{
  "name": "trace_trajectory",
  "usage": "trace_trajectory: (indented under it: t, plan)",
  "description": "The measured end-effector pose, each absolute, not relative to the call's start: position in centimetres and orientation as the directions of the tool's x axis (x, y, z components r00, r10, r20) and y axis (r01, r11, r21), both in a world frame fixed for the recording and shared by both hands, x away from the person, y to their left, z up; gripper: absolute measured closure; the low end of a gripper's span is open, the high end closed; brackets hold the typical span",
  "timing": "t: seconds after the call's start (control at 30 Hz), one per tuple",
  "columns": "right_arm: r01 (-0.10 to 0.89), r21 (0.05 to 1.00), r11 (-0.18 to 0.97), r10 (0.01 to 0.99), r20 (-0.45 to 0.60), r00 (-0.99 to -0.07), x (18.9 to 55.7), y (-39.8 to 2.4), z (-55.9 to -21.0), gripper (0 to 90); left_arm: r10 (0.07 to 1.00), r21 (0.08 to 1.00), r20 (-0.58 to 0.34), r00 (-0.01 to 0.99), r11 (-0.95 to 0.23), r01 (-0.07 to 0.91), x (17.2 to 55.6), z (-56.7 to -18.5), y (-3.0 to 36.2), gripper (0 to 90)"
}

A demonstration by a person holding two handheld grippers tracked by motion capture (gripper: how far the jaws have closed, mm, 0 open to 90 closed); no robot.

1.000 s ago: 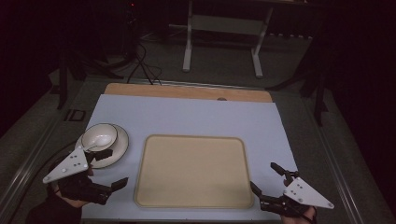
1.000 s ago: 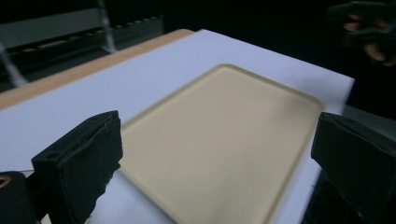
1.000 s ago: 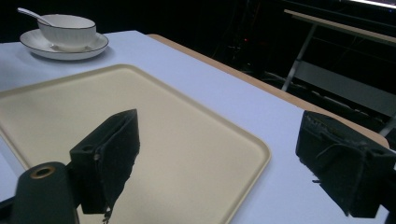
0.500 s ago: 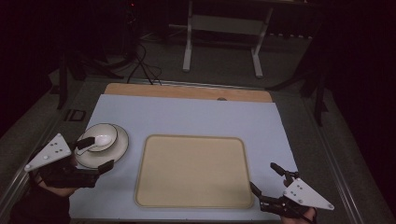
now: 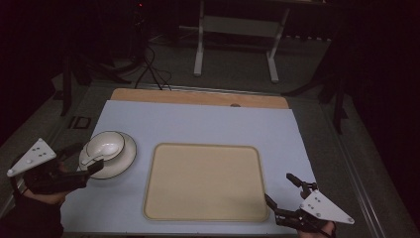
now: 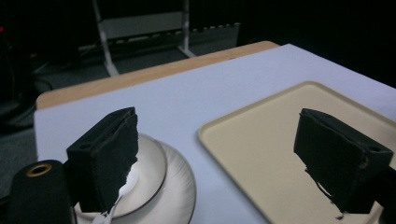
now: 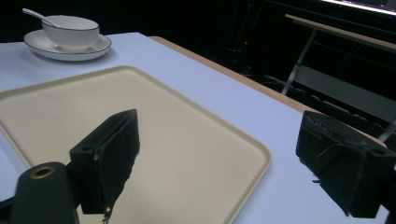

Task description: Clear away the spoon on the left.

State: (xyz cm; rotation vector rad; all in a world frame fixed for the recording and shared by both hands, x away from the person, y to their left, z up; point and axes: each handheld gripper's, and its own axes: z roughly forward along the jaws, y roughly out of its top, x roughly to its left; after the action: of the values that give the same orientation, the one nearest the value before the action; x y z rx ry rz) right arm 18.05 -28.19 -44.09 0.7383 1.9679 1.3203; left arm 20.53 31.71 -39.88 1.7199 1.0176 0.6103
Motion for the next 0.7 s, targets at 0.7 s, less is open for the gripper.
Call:
trace_trajectory:
  t: [0.7]
  plan:
    - [0.094, 0.935, 0.341, 0.743, -0.207, -0.637, 18.0, -28.1, -44.1, 13.4, 0.926, 0.812, -0.181, 0.331, -0.049, 0.581, 22.7, -44.5, 36.1, 26.4]
